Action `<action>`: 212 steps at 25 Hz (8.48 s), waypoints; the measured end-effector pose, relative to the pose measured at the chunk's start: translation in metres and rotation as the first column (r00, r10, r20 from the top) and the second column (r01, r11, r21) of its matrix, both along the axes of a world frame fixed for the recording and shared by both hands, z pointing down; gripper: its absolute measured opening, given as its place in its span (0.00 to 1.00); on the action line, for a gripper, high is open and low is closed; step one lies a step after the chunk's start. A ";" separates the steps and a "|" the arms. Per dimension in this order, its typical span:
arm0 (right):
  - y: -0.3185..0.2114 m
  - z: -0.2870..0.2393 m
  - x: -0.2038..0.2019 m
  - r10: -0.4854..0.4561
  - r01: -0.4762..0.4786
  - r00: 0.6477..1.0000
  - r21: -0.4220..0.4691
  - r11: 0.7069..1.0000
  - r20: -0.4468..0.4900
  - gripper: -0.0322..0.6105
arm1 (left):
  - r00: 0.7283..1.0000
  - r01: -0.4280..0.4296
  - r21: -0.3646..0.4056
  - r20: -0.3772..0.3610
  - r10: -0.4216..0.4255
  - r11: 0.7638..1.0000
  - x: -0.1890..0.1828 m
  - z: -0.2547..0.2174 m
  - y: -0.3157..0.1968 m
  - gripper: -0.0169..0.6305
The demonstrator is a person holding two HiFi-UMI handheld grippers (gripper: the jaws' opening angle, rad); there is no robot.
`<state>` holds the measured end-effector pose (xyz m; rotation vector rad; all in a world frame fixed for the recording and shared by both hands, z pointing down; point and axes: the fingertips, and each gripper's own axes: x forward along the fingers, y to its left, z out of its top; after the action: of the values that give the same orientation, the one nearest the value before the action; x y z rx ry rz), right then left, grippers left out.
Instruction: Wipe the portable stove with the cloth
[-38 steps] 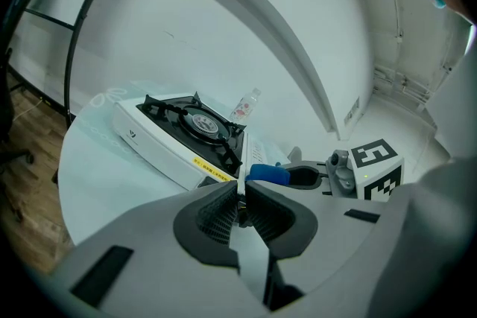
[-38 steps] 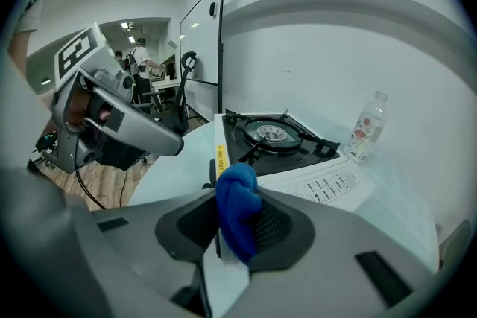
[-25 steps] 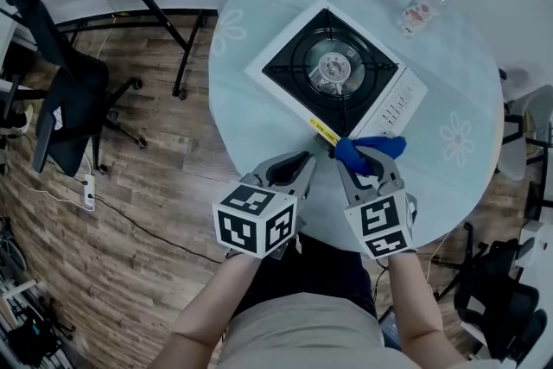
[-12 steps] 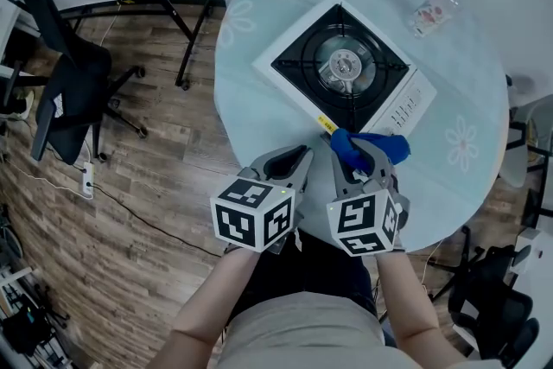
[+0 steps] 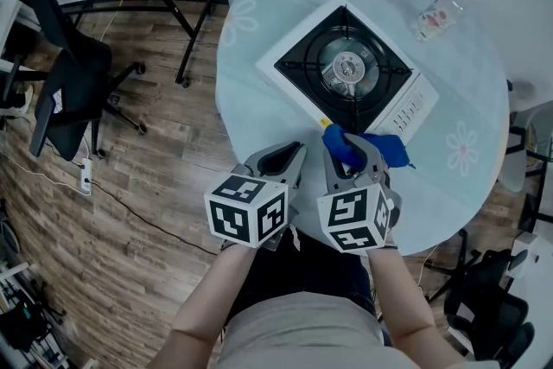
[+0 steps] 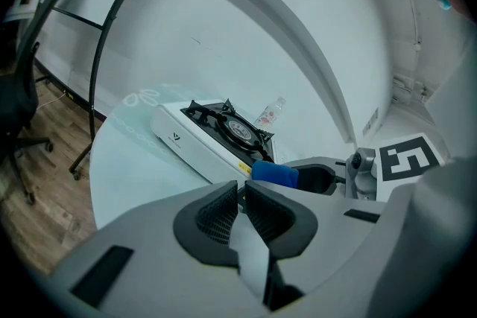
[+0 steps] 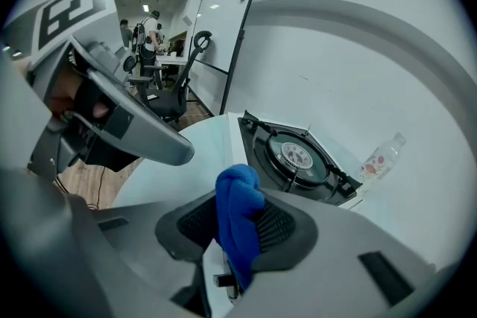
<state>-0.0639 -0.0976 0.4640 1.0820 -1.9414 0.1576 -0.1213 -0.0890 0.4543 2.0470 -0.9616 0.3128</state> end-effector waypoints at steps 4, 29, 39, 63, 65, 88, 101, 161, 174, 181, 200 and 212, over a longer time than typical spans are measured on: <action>-0.005 0.001 -0.004 0.012 -0.012 1.000 0.019 1.000 -0.008 0.23 | 1.000 0.004 -0.001 -0.007 -0.004 1.000 0.000 0.000 -0.002 0.10; -0.038 0.005 -0.036 0.095 -0.096 0.992 -0.004 0.995 -0.079 0.25 | 0.997 0.069 -0.039 -0.016 -0.070 0.997 -0.034 0.014 -0.023 0.10; -0.057 0.006 -0.053 0.083 -0.085 0.994 -0.035 0.996 -0.065 0.24 | 0.996 0.080 -0.041 -0.025 -0.081 0.996 -0.043 0.015 -0.034 0.10; -0.102 0.006 -0.101 0.016 -0.016 1.000 -0.079 0.997 -0.003 0.24 | 0.993 0.119 -0.060 -0.014 -0.120 0.991 -0.071 0.024 -0.053 0.10; -0.105 0.006 -0.104 0.005 -0.006 1.000 -0.081 0.997 -0.007 0.24 | 0.992 0.125 -0.061 -0.017 -0.126 0.990 -0.074 0.026 -0.055 0.10; -0.116 -0.009 -0.118 -0.069 0.081 0.989 -0.093 0.992 0.130 0.25 | 0.981 0.148 -0.032 -0.118 -0.151 0.988 -0.069 0.019 -0.049 0.10; -0.087 -0.080 -0.093 -0.144 0.134 0.937 0.055 0.990 0.319 0.24 | 0.977 0.067 0.122 -0.207 -0.041 0.990 -0.027 -0.032 -0.027 0.10; 0.117 -0.273 0.169 -0.383 0.087 0.517 0.398 0.913 0.765 0.24 | 0.994 0.023 0.621 -0.099 0.050 0.784 0.165 -0.224 0.101 0.09; 0.143 -0.242 0.189 -0.356 0.095 0.525 0.362 0.927 0.773 0.24 | 0.993 0.083 0.579 -0.113 -0.021 0.811 0.170 -0.199 0.128 0.06; 0.150 -0.222 0.188 -0.326 0.115 0.543 0.316 0.942 0.773 0.24 | 0.990 0.117 0.546 -0.134 -0.051 0.830 0.165 -0.182 0.140 0.06; 0.159 -0.201 0.197 -0.292 0.166 0.593 0.241 0.956 0.750 0.24 | 0.995 0.081 0.503 -0.097 -0.037 0.860 0.175 -0.165 0.158 0.06; 0.168 -0.195 0.197 -0.308 0.243 0.612 0.198 0.950 0.728 0.24 | 0.992 0.078 0.469 -0.121 -0.024 0.880 0.184 -0.153 0.166 0.06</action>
<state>0.1335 0.0708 0.2686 0.7913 -2.8751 0.4162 0.0627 0.0768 0.3017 2.4430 -1.0992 -0.0803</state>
